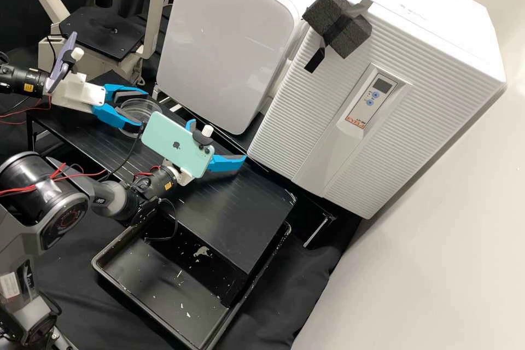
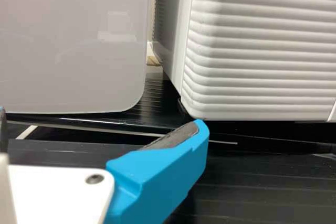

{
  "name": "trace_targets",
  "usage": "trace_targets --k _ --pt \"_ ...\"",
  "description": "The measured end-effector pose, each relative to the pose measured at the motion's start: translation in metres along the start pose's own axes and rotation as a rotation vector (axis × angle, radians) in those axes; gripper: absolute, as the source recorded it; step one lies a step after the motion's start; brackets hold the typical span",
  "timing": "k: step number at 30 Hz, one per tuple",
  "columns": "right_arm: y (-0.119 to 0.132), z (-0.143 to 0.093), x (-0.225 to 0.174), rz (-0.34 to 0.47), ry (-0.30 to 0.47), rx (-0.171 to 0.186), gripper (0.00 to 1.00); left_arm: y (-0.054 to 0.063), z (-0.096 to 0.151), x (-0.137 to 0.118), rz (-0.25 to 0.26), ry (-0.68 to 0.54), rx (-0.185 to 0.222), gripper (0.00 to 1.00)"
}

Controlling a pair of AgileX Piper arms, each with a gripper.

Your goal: Place the petri dish on the microscope

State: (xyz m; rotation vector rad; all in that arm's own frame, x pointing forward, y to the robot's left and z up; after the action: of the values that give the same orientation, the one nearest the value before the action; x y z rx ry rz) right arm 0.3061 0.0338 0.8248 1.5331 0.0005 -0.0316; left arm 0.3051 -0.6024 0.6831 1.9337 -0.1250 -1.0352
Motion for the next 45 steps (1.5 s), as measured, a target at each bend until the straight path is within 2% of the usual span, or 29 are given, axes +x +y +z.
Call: trace_targets --k 3,15,16,26,30,38,45 --pt "0.000 0.000 0.000 0.000 0.000 0.000 1.00 -0.004 0.000 -0.002 -0.013 0.002 -0.004 0.00" --pt "0.000 0.000 0.000 0.000 0.000 0.000 1.00 -0.007 0.000 -0.003 -0.021 0.006 -0.005 0.00" --pt "0.000 0.000 0.000 0.000 0.000 0.000 1.00 -0.007 0.000 -0.003 -0.022 0.005 -0.004 1.00" --pt "0.000 0.000 0.000 0.000 0.000 0.000 1.00 -0.007 0.000 -0.003 -0.022 0.005 -0.003 1.00" --pt "0.000 0.000 0.000 0.000 0.000 0.000 1.00 -0.008 0.000 -0.004 -0.024 0.006 0.011 1.00" --pt "0.000 0.000 0.000 0.000 0.000 0.000 1.00 -0.010 0.001 -0.004 -0.030 0.004 0.065 1.00" --pt "0.000 0.000 0.000 0.000 0.000 0.000 1.00 -0.015 -0.001 -0.001 -0.037 0.018 0.067 1.00"
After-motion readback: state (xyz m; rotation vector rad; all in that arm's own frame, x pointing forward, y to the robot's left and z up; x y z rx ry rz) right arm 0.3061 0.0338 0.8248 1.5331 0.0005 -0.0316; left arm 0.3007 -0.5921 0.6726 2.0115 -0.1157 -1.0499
